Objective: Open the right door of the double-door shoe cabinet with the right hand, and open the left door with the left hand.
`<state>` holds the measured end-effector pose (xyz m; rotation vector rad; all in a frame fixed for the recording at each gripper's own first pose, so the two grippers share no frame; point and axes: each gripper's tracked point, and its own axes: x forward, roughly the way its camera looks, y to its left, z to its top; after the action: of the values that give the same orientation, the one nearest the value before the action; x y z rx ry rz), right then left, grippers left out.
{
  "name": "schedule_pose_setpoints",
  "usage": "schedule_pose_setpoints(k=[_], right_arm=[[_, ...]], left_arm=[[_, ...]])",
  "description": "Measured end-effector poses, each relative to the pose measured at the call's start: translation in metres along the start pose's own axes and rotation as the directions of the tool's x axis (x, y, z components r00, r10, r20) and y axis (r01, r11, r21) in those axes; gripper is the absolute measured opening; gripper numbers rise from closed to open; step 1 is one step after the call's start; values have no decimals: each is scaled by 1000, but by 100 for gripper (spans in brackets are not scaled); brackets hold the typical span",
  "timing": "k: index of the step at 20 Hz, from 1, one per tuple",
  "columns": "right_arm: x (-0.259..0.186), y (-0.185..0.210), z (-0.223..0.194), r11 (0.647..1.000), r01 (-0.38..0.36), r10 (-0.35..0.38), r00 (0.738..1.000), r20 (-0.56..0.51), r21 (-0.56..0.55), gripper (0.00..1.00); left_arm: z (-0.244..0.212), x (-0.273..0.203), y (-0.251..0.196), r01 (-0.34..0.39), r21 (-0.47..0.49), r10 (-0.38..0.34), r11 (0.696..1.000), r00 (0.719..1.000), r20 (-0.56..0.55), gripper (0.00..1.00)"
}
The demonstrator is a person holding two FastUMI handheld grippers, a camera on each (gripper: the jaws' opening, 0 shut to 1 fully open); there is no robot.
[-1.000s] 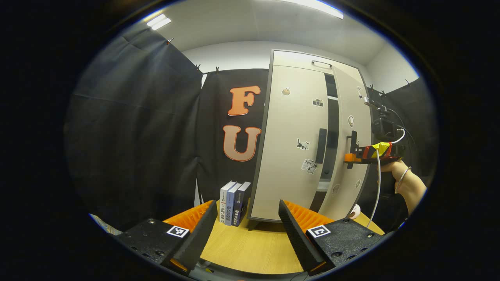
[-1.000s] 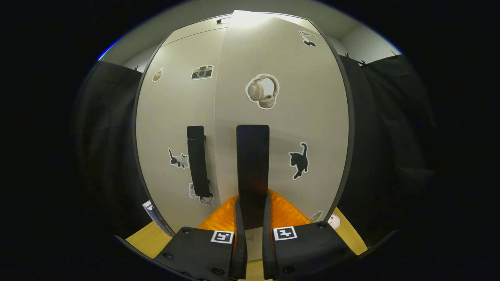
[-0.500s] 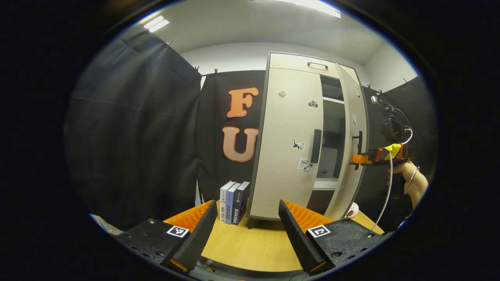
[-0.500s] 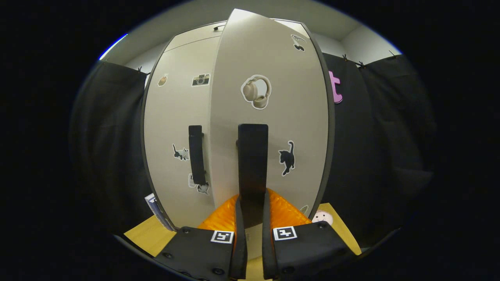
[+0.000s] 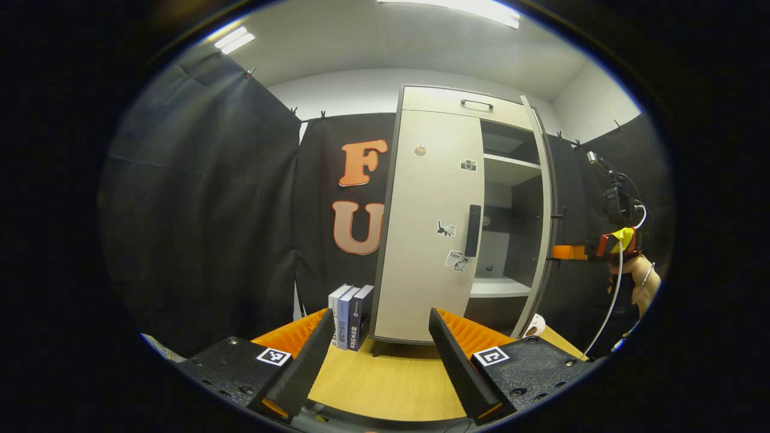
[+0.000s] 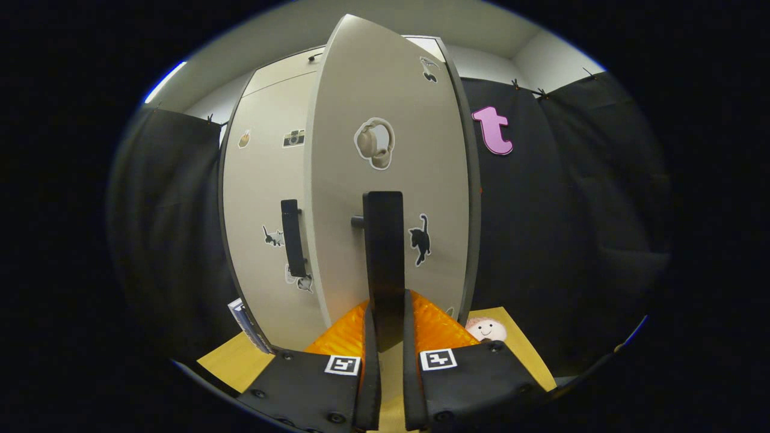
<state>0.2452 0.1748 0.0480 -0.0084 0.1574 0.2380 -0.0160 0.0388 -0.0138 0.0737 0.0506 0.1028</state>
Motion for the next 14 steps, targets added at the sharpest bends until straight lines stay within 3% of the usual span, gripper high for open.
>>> schedule_pose_setpoints(k=[7,8,14], right_arm=[[-7,-16,1,1000,23,-23,1000,16,0,23],[-8,-19,3,999,37,-37,999,26,1,12],[-13,-46,4,992,126,-126,992,31,-5,7]], left_arm=[[3,6,-15,1,-9,-1,1000,1000,8,95],[3,7,-18,3,-10,-3,1000,1000,8,95],[5,17,-43,26,-2,-26,1000,1000,11,95]])
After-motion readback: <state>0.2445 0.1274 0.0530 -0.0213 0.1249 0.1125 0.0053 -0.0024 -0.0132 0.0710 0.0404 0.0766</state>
